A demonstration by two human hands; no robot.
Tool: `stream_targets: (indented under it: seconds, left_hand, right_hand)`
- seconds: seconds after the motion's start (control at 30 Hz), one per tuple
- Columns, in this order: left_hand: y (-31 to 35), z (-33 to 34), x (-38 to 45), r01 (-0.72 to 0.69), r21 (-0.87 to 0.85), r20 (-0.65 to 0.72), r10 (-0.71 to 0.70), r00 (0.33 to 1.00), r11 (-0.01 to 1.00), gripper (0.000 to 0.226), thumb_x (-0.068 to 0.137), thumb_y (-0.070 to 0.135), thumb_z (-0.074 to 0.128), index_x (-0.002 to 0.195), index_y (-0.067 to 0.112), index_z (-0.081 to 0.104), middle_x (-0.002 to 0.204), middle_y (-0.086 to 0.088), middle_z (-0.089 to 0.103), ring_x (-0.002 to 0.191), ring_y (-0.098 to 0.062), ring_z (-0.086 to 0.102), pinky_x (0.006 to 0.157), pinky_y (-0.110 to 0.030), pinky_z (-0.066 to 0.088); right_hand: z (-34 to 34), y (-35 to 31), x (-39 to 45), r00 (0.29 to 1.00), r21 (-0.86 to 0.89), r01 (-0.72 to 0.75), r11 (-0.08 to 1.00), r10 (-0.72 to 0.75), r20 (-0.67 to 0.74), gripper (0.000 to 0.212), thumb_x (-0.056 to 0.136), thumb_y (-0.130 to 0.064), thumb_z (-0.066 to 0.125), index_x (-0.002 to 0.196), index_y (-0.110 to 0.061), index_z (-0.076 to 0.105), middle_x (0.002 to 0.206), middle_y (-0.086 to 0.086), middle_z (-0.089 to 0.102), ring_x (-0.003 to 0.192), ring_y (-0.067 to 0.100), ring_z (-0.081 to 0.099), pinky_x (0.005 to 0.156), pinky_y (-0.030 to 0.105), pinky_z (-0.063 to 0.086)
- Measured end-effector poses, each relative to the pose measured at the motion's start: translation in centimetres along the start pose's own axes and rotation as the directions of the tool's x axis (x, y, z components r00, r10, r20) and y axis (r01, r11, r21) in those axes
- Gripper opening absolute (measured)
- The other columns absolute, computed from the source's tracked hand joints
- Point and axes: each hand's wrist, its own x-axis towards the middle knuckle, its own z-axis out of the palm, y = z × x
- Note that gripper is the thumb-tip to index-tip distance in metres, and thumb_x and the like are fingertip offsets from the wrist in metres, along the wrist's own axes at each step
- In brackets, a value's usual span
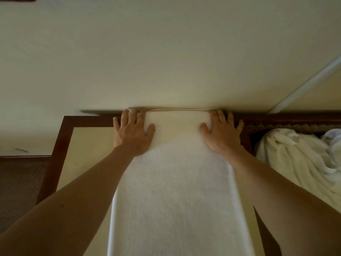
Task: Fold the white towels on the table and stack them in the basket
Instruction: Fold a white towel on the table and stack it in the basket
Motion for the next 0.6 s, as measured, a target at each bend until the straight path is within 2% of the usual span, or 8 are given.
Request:
stream_targets:
  seconds: [0.07,0.17,0.23,0.33,0.4,0.47,0.53,0.6]
  left_hand:
    - [-0.2,-0.4,1.5,-0.004,0.054,-0.032,0.006,0.999,0.999,0.075,0.092,0.072,0.018,0.146,0.027,0.044,0.150,-0.005,0.046,0.144,-0.032,0.033,0.121,-0.059,0.019]
    - [-0.1,-1.7,3.8,0.010,0.060,0.013,-0.011,1.000,0.998,0.072,0.093,0.072,0.020,0.124,0.024,0.063,0.126,-0.009,0.065,0.122,-0.033,0.055,0.106,-0.049,0.039]
    - [0.2,-2.5,5.0,0.063,0.019,0.018,-0.064,0.998,0.998,0.071,0.092,0.070,0.023,0.115,0.022,0.070,0.111,-0.010,0.070,0.106,-0.033,0.063,0.091,-0.043,0.046]
    - [0.2,-2.7,5.5,0.135,-0.095,-0.020,-0.138,0.990,0.986,0.063,0.092,0.064,0.033,0.107,0.017,0.072,0.093,-0.010,0.064,0.086,-0.031,0.059,0.076,-0.037,0.046]
    - [-0.1,-2.8,5.3,0.143,-0.246,-0.141,-0.181,0.973,0.959,0.048,0.093,0.052,0.042,0.099,0.016,0.073,0.093,-0.015,0.066,0.090,-0.035,0.061,0.077,-0.038,0.047]
    - [-0.7,-2.6,4.2,0.079,-0.444,-0.344,-0.251,0.905,0.892,0.040,0.091,0.040,0.043,0.093,0.013,0.072,0.094,-0.014,0.070,0.094,-0.034,0.064,0.079,-0.037,0.048]
    - [-1.0,-2.3,1.8,0.012,-0.417,-0.480,-0.232,0.846,0.909,0.041,0.090,0.038,0.041,0.105,0.016,0.072,0.110,-0.005,0.072,0.106,-0.027,0.063,0.089,-0.035,0.049]
    - [-0.3,-1.5,-1.9,-0.014,-0.267,-0.438,-0.109,0.892,0.963,0.044,0.093,0.041,0.039,0.124,0.023,0.066,0.140,0.000,0.060,0.132,-0.025,0.051,0.109,-0.038,0.038]
  right_hand:
    - [-0.5,-0.4,1.2,1.000,-0.026,-0.001,1.000,0.001,-0.008,0.072,0.092,-0.067,0.019,0.151,-0.028,0.035,0.161,0.001,0.031,0.149,0.036,0.022,0.117,0.071,0.010]
    - [-1.5,-0.9,3.0,0.998,0.001,-0.070,0.998,0.070,-0.010,0.068,0.093,-0.065,0.021,0.133,-0.025,0.059,0.145,0.011,0.052,0.137,0.042,0.040,0.114,0.073,0.012]
    - [-1.8,-1.3,3.9,0.989,0.102,-0.124,0.987,0.131,-0.064,0.062,0.097,-0.059,0.025,0.118,-0.024,0.071,0.130,0.016,0.064,0.131,0.043,0.049,0.114,0.075,0.005]
    - [-1.3,-1.4,4.3,0.961,0.251,-0.155,0.955,0.205,-0.185,0.053,0.100,-0.046,0.030,0.106,-0.018,0.074,0.119,0.018,0.068,0.126,0.041,0.054,0.117,0.071,0.003]
    - [-1.0,-0.8,4.3,0.897,0.402,-0.147,0.904,0.293,-0.331,0.047,0.098,-0.039,0.031,0.101,-0.012,0.070,0.119,0.019,0.066,0.119,0.040,0.057,0.117,0.059,0.024]
    - [-0.5,0.0,3.3,0.826,0.442,-0.069,0.894,0.300,-0.478,0.052,0.091,-0.037,0.030,0.108,-0.002,0.064,0.123,0.024,0.061,0.113,0.043,0.057,0.103,0.051,0.040]
    - [0.1,0.4,0.9,0.876,0.307,-0.064,0.950,0.201,-0.438,0.059,0.093,-0.040,0.030,0.132,-0.004,0.055,0.146,0.025,0.047,0.132,0.042,0.047,0.111,0.055,0.034]
    - [1.3,0.0,-3.1,0.948,0.128,-0.031,0.991,0.069,-0.310,0.060,0.100,-0.042,0.032,0.154,-0.016,0.037,0.168,0.012,0.020,0.153,0.041,0.017,0.120,0.064,0.010]
